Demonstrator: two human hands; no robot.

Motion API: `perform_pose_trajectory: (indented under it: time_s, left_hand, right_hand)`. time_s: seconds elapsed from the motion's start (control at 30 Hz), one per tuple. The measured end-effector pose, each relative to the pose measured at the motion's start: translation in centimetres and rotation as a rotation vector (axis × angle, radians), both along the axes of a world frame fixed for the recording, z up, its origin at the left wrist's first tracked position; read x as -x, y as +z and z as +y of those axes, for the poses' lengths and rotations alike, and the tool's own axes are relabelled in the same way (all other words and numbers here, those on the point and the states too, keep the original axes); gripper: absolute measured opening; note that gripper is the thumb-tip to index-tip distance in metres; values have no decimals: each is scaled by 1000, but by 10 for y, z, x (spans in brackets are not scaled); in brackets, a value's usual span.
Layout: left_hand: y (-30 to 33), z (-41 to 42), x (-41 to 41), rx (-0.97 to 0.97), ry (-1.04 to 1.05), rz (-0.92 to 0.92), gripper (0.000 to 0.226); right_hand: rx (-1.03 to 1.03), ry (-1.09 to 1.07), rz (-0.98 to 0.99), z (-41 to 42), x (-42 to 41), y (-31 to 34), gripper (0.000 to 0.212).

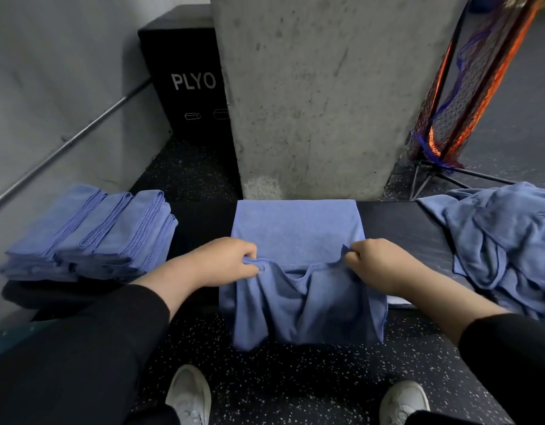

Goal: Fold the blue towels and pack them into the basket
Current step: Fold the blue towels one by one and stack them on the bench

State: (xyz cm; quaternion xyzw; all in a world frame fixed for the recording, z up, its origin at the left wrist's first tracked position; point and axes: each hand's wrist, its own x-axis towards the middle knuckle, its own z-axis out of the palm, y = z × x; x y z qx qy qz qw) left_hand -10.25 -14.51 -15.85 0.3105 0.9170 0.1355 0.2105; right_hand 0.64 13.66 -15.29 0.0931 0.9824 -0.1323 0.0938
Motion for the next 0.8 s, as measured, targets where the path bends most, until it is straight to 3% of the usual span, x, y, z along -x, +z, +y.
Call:
perform_pose_trajectory:
  time_s: [0.1,0.23,0.33,0.43,0.53,0.63,0.8]
  left_hand:
    - [18,-8,-4,-131,-2,-100,30]
    - [38,-6,6,-562,197,-244,21]
    - [39,11,24,-747,388,-86,13]
    - [31,31,40,-724,544,145,8]
    - [15,40,54,-621,597,177,15]
    - [-9,39,63,-434,551,182,22]
    - [-19,31,62,-205,411,186,27]
  right_hand:
    - [247,-120,169,8,-9,3,32]
    - [726,-395,542,11,4,17,31]
    - [763,-486,604,8,27,28,29]
    - [724,-489,569,10,54,24,32]
    - [616,-451,438,17,72,7,35]
    - [413,-392,266,24,74,-12,36]
    - [294,-313,232,30,68,-16,34]
